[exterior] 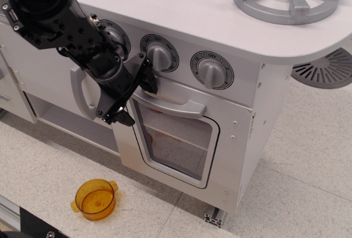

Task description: Open oven

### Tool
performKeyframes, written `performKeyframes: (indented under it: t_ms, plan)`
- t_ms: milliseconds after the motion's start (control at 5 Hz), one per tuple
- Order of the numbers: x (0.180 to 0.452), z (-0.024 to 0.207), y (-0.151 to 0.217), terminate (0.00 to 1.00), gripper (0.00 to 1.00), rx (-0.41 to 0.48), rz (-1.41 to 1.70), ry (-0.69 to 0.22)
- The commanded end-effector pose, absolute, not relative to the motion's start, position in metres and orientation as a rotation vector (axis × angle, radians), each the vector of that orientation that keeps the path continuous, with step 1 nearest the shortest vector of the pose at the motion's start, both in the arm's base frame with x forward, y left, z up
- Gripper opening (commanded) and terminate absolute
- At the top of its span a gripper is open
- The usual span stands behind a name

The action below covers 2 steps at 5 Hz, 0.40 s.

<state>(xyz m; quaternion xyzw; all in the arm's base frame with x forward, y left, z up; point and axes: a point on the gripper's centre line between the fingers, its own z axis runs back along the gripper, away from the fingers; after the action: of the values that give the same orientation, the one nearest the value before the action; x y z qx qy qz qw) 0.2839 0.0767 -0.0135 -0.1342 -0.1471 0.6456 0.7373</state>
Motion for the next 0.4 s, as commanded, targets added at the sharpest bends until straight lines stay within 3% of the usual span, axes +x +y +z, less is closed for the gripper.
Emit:
performKeyframes:
  t_ms: [0,200]
  plan:
    - [0.264,0.006,0.087,0.0,1.0,-0.185,1.379,-0.299]
    - [0.243,0.01,0.093,0.0,1.0,-0.124,1.34,-0.245]
